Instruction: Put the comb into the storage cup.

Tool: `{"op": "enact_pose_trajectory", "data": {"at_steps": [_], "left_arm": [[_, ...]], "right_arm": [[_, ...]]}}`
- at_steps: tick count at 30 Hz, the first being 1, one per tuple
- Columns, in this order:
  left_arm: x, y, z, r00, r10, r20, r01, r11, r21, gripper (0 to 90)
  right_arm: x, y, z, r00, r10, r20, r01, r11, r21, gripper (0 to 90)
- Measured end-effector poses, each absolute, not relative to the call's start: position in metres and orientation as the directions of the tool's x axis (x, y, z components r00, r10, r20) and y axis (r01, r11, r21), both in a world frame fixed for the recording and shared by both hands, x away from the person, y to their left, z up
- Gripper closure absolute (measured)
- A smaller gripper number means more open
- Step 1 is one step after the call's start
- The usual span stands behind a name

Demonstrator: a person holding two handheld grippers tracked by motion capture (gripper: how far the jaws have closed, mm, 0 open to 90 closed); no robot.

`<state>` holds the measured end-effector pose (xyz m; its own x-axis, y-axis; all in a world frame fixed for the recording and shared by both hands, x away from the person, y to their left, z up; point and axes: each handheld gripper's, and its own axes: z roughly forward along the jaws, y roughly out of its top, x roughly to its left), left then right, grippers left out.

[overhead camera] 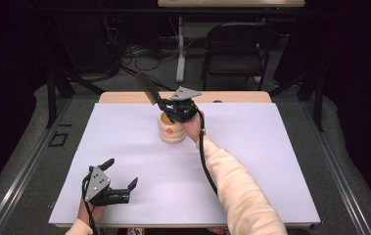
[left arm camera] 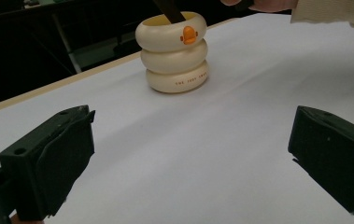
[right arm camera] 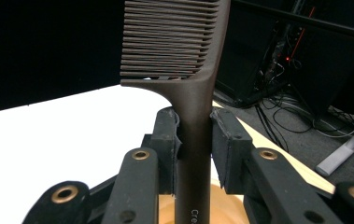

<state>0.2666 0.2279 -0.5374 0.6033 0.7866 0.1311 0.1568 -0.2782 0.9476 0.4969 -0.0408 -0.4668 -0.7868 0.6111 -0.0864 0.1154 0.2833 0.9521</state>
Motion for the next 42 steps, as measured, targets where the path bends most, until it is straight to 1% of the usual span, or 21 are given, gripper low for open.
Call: {"op": "enact_pose_trajectory", "data": {"at_steps": [42], "left_arm": [[0.266,0.228,-0.537,0.602,0.788,0.132,0.157,-0.279,0.947,0.2]], "right_arm": [[0.499,-0.045,-0.487,-0.797,0.598,-0.079,0.146,0.319,0.936,72.3]]}}
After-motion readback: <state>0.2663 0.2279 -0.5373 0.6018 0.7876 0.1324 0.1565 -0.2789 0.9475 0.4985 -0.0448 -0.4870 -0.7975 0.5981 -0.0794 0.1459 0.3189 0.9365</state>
